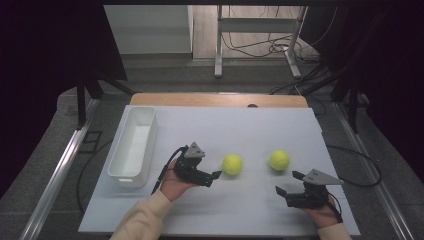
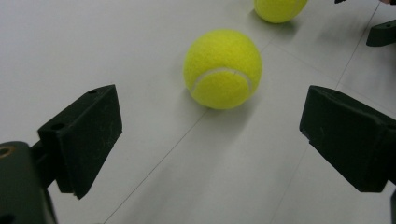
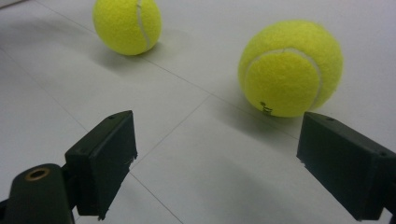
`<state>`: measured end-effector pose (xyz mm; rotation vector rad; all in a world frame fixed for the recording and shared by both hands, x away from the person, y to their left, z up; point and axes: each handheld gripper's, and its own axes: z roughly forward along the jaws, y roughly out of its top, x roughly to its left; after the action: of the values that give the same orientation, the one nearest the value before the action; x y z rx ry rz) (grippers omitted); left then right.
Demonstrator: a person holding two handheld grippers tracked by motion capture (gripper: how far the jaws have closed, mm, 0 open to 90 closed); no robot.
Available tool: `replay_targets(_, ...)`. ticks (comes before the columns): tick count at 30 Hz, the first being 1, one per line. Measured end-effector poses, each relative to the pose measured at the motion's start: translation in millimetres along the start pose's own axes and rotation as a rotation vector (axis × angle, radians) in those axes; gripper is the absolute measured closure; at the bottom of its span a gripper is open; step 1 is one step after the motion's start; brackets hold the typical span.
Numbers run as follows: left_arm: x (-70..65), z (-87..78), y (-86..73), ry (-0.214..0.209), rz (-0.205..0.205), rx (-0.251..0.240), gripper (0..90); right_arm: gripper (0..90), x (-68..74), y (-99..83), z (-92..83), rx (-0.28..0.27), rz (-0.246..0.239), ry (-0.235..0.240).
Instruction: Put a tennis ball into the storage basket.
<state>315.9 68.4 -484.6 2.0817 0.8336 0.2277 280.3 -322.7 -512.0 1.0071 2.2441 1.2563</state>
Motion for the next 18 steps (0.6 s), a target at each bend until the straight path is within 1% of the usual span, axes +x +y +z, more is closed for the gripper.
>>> replay_targets(4,-0.2,2.3,2.7,-0.008,-0.001,-0.001,6.7,12.5,0.0,0.0,0.2,0.001,0.0,0.0)
replay_targets(6,0.2,3.4,3.6,-0.027,-0.021,-0.007,6.8,12.5,0.0,0.0,0.0,0.0,0.0,-0.001)
replay_targets(7,0.0,4.5,4.4,-0.03,-0.024,-0.009,6.8,12.6,0.0,0.1,-0.1,-0.001,0.0,-0.001)
replay_targets(10,-0.7,7.1,6.6,-0.018,-0.008,0.001,6.8,12.6,0.2,0.1,-0.2,0.0,-0.002,-0.001)
replay_targets(13,-0.3,10.3,9.1,-0.018,-0.009,0.004,6.8,12.5,0.2,0.1,0.0,0.0,-0.004,0.001)
replay_targets(18,-0.7,15.7,12.5,-0.014,0.0,0.018,6.8,12.6,0.1,-0.1,0.0,0.001,-0.006,0.0)
